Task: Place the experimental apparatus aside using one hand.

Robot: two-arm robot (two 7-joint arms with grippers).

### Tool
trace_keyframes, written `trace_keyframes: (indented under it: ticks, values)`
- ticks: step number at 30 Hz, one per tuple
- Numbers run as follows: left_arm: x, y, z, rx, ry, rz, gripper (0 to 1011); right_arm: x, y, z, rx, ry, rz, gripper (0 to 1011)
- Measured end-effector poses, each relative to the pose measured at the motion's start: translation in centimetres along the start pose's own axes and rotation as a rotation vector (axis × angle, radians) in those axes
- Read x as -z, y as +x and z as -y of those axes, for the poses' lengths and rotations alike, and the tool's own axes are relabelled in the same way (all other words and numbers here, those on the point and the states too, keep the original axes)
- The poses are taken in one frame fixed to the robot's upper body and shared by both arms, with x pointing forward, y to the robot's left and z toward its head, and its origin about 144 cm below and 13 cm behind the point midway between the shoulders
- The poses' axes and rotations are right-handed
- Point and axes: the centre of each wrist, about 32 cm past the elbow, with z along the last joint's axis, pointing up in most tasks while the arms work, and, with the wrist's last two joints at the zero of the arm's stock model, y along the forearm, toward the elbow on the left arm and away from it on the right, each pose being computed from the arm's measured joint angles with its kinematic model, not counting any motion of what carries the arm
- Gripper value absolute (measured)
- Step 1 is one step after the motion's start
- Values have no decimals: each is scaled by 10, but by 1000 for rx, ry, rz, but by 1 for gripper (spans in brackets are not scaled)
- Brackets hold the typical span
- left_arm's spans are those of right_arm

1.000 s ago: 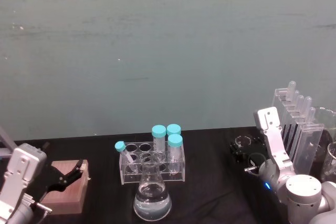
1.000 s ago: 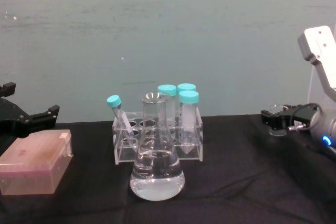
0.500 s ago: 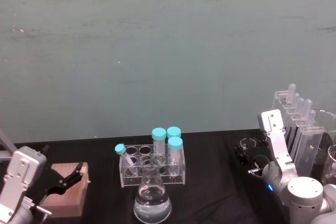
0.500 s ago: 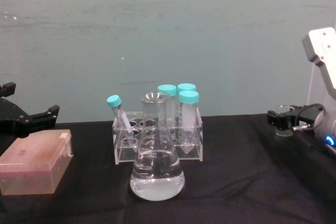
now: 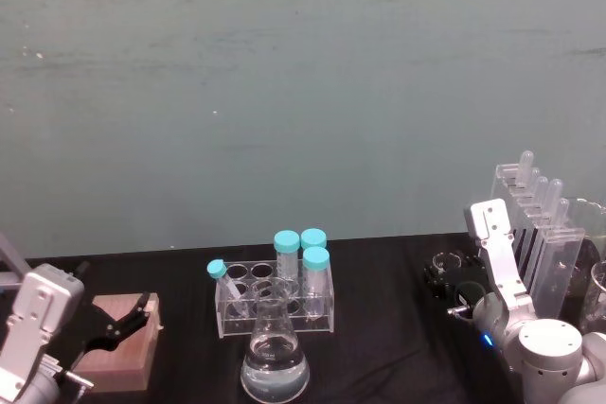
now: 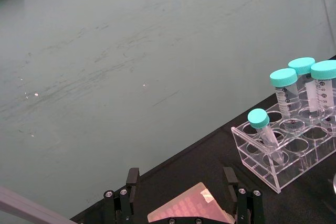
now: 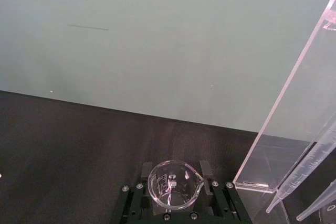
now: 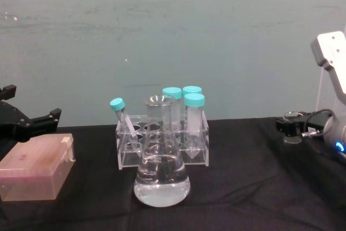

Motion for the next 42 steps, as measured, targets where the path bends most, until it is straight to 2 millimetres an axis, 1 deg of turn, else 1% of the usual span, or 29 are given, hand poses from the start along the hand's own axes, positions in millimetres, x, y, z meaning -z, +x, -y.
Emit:
trace_keyframes:
  ticks: [27, 29, 30, 33, 34, 36, 39, 41, 42]
  values:
    - [0, 0, 0, 0, 0, 0, 1000, 0, 1, -1, -12, -5, 9, 541]
    - [0, 0, 0, 0, 0, 0, 1000, 0, 1, -1, -12, -5, 8, 573]
    - [0, 0, 0, 0, 0, 0, 1000, 0, 1, -1, -11, -5, 8, 629]
    - [0, 0, 0, 0, 0, 0, 1000, 0, 1, -1, -11, -5, 8, 693]
    - [0, 0, 0, 0, 0, 0, 1000, 0, 1, -1, -11, -5, 8, 747]
    - [0, 0, 0, 0, 0, 0, 1000, 0, 1, -1, -11, -4, 8, 787]
    - [0, 0, 0, 0, 0, 0, 1000, 0, 1, -1, -11, -4, 8, 877]
    - [0, 0, 0, 0, 0, 0, 1000, 0, 1, -1, -10, -4, 8, 911]
    - [0, 0, 0, 0, 0, 0, 1000, 0, 1, -1, -10, -4, 8, 956]
